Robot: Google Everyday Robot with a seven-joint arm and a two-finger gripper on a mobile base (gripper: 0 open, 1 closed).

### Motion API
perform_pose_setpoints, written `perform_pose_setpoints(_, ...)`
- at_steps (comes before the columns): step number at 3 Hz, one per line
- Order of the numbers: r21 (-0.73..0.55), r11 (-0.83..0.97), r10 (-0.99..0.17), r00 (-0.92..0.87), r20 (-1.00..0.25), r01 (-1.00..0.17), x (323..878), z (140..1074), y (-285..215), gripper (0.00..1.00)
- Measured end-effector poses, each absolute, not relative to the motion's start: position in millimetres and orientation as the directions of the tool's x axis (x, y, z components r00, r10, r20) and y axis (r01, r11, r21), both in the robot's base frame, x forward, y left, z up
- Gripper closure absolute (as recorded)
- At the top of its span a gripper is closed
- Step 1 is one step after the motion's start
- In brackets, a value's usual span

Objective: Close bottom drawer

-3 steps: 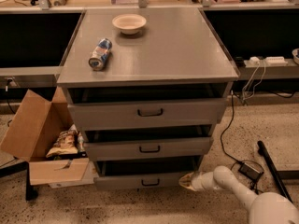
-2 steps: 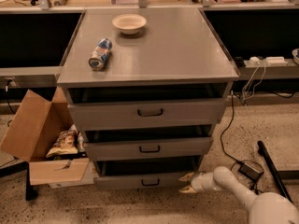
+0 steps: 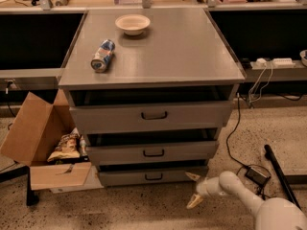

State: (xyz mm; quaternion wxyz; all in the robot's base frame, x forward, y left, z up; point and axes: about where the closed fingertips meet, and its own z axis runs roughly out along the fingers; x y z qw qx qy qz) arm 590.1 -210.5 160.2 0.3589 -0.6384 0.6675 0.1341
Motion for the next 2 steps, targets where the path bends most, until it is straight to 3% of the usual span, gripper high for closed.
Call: perform_pose_setpoints(2,-0.217,0.111,-0.755,0.060,-0.654,-0.970,568,198,-215,0.00)
